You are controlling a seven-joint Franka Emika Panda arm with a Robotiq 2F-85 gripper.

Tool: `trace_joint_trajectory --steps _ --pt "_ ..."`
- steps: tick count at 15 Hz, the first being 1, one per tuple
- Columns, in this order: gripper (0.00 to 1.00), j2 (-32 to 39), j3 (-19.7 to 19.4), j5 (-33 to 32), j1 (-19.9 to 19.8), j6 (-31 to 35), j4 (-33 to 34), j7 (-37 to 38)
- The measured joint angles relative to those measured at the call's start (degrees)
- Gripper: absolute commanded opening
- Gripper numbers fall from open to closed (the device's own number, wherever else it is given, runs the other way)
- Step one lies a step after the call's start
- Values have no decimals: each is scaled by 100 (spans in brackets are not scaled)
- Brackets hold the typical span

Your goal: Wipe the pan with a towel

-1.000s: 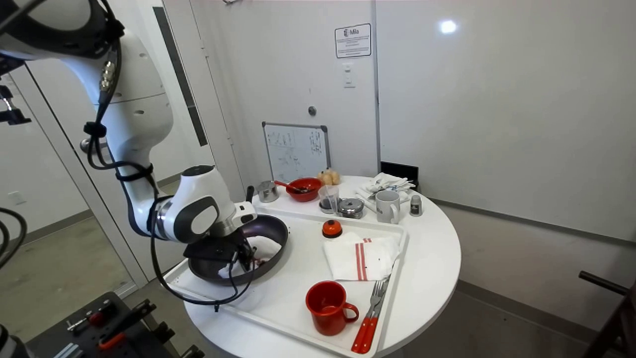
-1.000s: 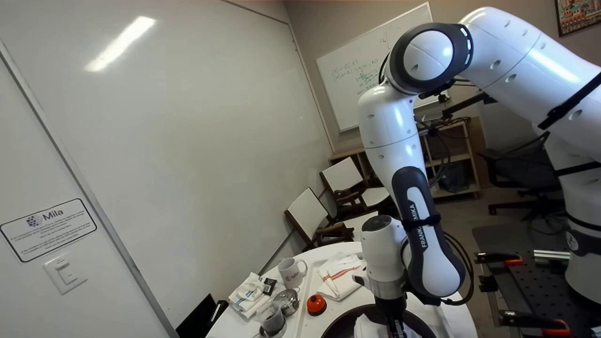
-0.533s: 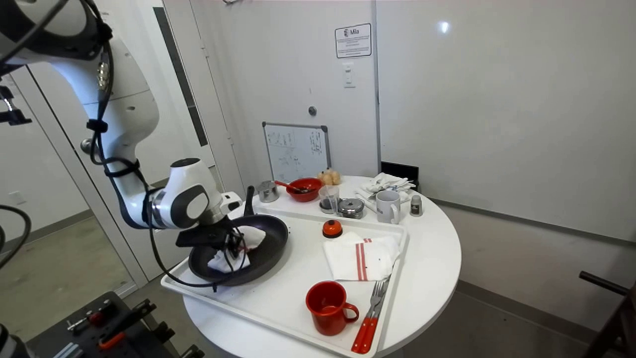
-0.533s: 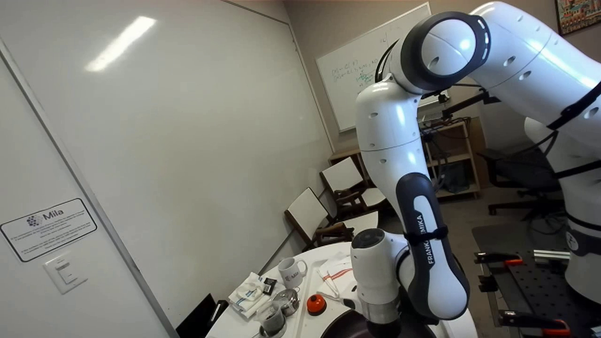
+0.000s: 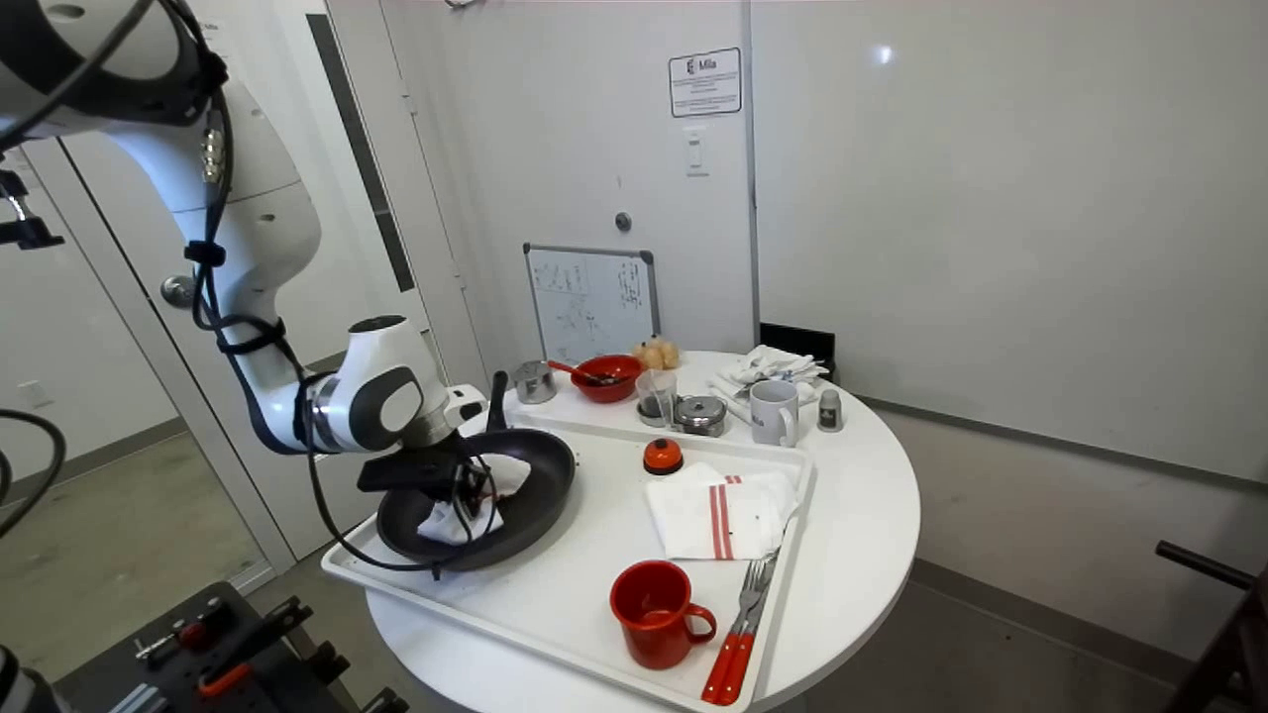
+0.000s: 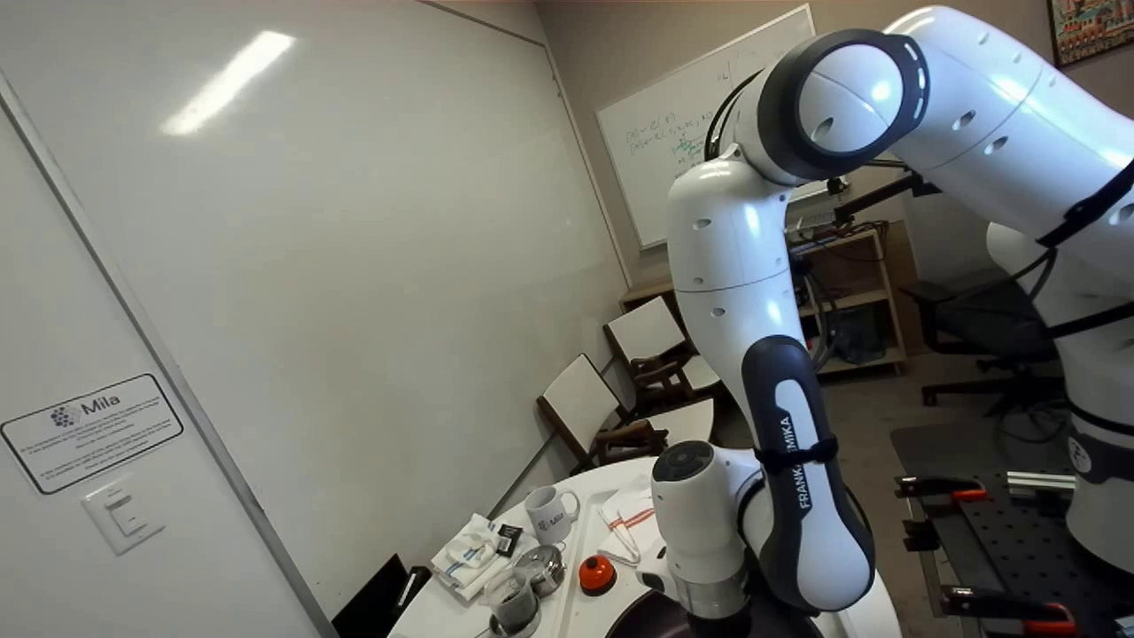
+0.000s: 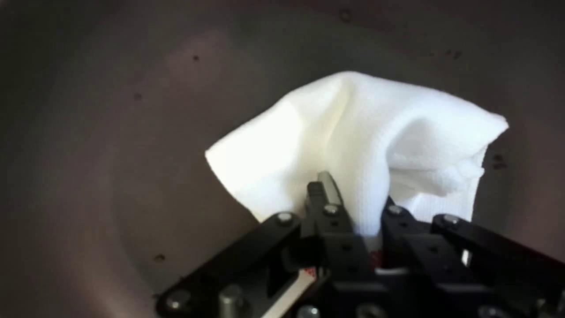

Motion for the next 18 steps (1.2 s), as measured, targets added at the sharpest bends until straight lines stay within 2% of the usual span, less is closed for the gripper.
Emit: trace_joint_trajectory --steps 5,8,12,18 --pt "3 -73 -137 12 -588 127 -234 28" --pt "3 -83 -233 14 -765 182 -297 43" --pt "3 -78 -400 15 -685 181 -239 85" --pt "3 -63 -711 15 -83 44 168 106"
